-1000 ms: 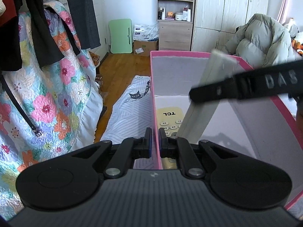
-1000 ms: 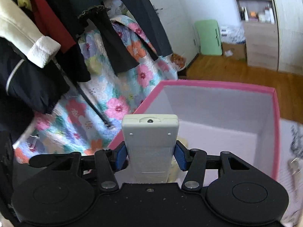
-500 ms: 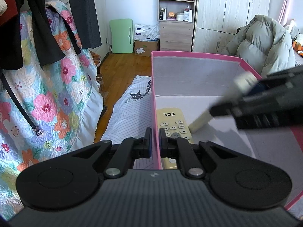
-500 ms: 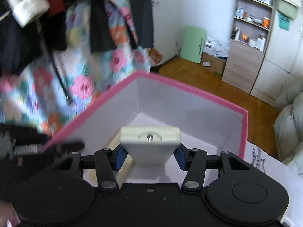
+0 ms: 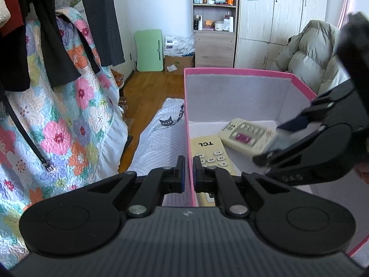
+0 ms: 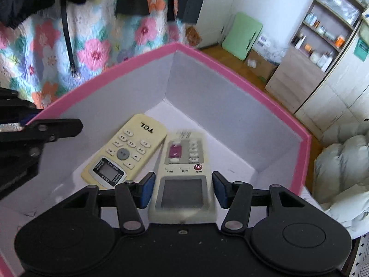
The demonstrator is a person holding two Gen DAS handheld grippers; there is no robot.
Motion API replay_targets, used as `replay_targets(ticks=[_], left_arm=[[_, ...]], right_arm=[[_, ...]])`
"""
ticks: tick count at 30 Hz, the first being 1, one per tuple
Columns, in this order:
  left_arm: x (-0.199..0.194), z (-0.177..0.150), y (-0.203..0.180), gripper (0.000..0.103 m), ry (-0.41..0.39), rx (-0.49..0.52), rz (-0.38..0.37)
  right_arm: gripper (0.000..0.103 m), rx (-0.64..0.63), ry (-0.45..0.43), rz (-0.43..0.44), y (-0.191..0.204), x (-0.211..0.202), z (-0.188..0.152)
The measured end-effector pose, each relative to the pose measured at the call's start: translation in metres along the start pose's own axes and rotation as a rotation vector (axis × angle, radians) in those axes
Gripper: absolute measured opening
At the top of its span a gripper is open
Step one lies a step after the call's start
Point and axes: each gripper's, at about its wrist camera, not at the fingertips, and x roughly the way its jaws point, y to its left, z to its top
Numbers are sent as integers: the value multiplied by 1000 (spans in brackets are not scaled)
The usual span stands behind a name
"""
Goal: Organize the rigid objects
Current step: 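Lower the cream remote into the box beside the TCL remote, open right gripper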
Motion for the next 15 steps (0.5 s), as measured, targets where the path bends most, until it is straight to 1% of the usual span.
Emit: replay_targets(ticks=[1,3,4,5,9,10,12,13,15], left_arm=[[0,0,1,6,1,-6,-4],[0,0,2,6,3,-12,-11],[0,0,1,6,4,-9,-4],[0,0,1,6,6,-2,4],[0,2,-2,7,19,16,23],[0,3,-3,7,23,20,29],[0,4,-5,7,29,31,38],[0,4,-6,7,32,35,41],[1,6,-7,8,41,33,52]], right_arm=[[60,19,-6,48,-4,-2,0],[68,88,-50,115,-14,-13,-3],[71,128,-80,138,-19,-20,-8],[71,156,-111,151,-23,-28,-13],[71,246,-320,207,-37,-80,-51],[72,273,-370,210,-41,-94,-63],[78,331,-454,175,-49,-116,-83],[85,360,-473,143,-52,-126,-93],[86,388,-488,109,-57,-139,-110]])
